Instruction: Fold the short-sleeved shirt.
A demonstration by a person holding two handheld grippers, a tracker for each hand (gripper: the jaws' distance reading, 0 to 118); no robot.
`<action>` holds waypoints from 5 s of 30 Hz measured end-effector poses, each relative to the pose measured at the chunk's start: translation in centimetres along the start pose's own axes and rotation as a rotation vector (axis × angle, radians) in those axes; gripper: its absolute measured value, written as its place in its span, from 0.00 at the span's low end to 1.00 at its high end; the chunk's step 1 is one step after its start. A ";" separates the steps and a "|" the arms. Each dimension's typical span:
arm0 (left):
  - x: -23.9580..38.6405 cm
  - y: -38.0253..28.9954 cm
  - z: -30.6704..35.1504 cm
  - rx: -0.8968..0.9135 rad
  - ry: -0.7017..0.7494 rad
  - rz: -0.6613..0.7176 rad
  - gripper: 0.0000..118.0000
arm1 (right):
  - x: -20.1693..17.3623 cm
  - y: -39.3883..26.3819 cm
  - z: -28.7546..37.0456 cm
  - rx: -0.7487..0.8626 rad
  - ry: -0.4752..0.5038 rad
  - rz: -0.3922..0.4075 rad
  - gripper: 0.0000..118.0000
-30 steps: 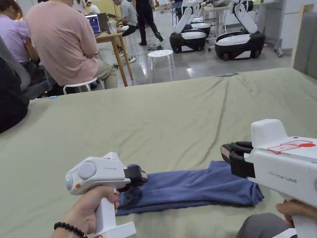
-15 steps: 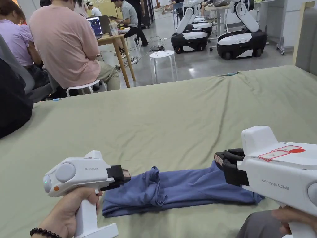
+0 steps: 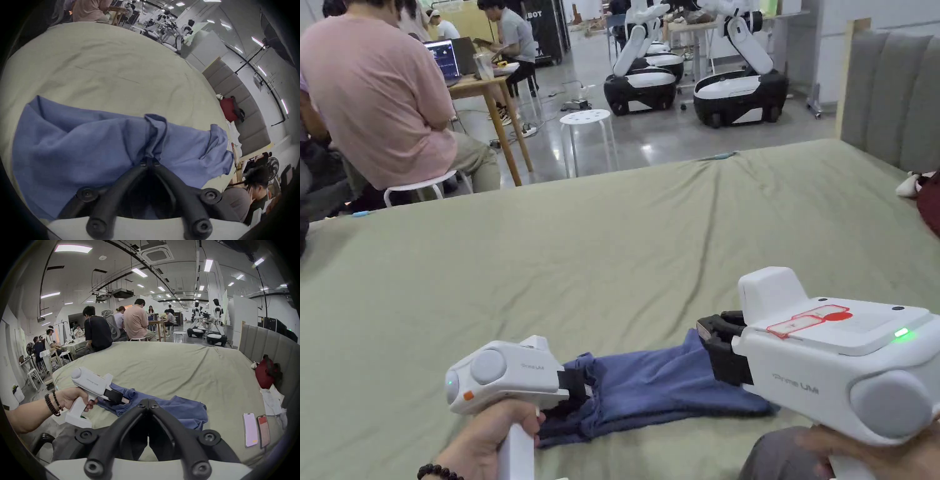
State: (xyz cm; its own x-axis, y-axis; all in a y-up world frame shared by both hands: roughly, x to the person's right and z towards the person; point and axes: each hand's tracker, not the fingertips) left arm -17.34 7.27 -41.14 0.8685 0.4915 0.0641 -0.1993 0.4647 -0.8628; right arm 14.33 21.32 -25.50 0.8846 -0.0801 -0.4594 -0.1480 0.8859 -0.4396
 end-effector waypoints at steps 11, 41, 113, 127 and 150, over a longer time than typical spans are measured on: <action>-5.4 0.4 8.7 0.190 0.033 0.016 0.61 | 0.7 -1.0 -2.3 -0.026 -0.082 -0.034 0.00; -10.1 0.0 5.8 0.159 0.053 0.136 0.77 | 2.5 -0.5 -4.9 -0.025 -0.151 -0.014 0.00; 5.6 0.9 3.1 0.175 -0.138 -0.109 1.00 | 3.1 -0.7 -4.2 -0.012 -0.176 -0.053 0.00; 5.4 -0.6 -2.1 0.055 -0.117 -0.078 0.00 | 0.0 1.4 -1.9 0.040 -0.089 0.015 0.00; -2.9 -0.6 10.5 0.257 -0.080 -0.013 0.00 | 0.1 -1.8 -14.2 -0.174 0.023 -0.156 0.00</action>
State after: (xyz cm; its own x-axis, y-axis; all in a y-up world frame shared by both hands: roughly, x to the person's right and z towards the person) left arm -24.52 13.30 -35.59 0.8352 0.5360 0.1230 -0.3058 0.6385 -0.7063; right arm 8.43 13.21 -35.70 0.8929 -0.2218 -0.3919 -0.0861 0.7703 -0.6319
